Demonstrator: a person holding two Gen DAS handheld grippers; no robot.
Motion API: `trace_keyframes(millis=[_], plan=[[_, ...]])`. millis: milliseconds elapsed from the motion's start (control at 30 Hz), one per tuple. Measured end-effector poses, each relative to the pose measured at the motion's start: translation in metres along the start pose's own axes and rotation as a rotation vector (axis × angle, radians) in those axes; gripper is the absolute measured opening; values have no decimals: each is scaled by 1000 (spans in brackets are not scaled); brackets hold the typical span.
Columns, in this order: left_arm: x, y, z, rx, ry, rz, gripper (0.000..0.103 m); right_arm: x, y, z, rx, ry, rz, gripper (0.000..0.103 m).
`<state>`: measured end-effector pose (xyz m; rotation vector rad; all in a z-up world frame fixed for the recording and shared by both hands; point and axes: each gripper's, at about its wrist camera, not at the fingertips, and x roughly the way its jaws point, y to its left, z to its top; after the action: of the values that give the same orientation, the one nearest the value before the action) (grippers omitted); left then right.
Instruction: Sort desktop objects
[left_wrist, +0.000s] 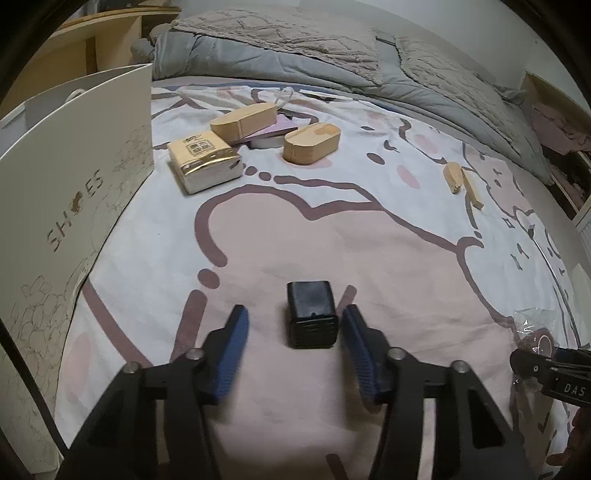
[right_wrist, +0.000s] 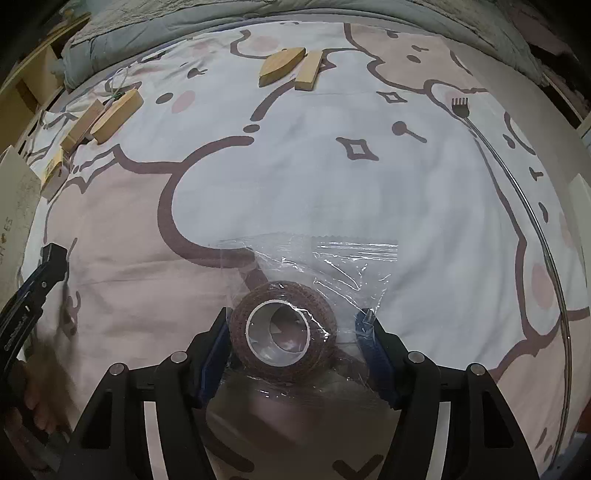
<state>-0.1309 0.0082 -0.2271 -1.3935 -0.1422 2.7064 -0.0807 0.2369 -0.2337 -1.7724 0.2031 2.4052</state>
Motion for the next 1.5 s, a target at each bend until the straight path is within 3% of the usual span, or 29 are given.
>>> trace_keyframes(millis=[167, 400, 733, 1500], plan=[[0, -9, 1, 38, -13, -7, 26, -3, 4, 1, -34, 1, -16, 62], [-8, -14, 4, 64, -52, -30, 25, -5, 2, 1, -55, -15, 5, 58], [-20, -15, 14, 79, -72, 4, 25, -17, 7, 7, -55, -52, 36, 54], [-79, -21, 55, 144, -196, 14, 25, -81, 31, 40, -57, -263, 78, 54]])
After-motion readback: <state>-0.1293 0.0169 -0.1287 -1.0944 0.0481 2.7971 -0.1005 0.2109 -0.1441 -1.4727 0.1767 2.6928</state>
